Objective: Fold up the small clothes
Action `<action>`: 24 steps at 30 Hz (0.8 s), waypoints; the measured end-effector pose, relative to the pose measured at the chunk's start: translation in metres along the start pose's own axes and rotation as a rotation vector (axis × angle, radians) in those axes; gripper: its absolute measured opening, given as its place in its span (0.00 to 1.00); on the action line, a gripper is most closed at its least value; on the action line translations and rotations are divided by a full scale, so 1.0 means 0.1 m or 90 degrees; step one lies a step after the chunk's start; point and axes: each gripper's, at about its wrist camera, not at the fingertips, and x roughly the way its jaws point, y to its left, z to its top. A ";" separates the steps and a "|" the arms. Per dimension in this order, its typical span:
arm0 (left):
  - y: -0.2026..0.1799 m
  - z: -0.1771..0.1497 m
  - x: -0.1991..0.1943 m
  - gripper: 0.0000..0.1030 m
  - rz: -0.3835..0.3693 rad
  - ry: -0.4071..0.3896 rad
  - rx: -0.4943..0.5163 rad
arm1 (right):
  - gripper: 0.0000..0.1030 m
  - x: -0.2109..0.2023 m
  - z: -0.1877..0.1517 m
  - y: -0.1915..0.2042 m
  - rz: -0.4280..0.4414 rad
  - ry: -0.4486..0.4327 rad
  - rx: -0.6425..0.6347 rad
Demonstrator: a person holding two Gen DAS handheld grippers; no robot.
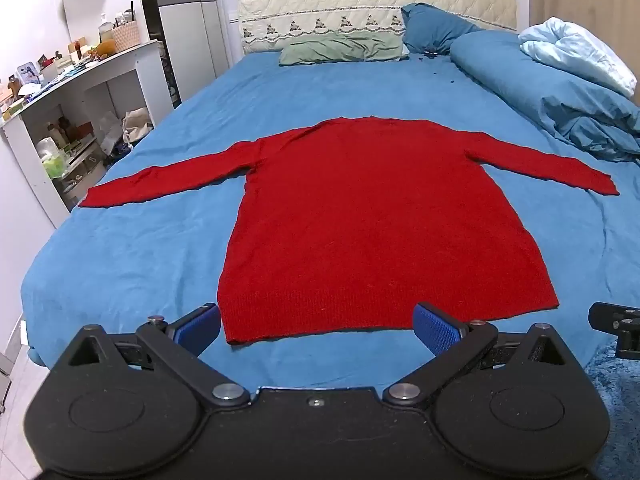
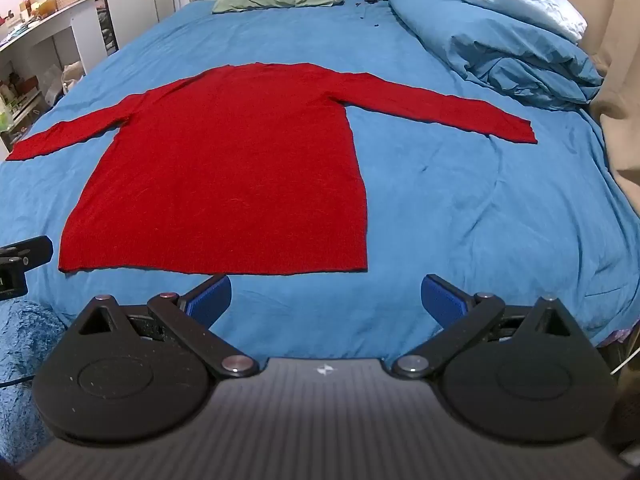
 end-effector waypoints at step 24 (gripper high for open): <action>-0.02 -0.01 0.02 1.00 -0.003 0.007 0.004 | 1.00 0.03 0.00 0.00 0.004 0.007 0.002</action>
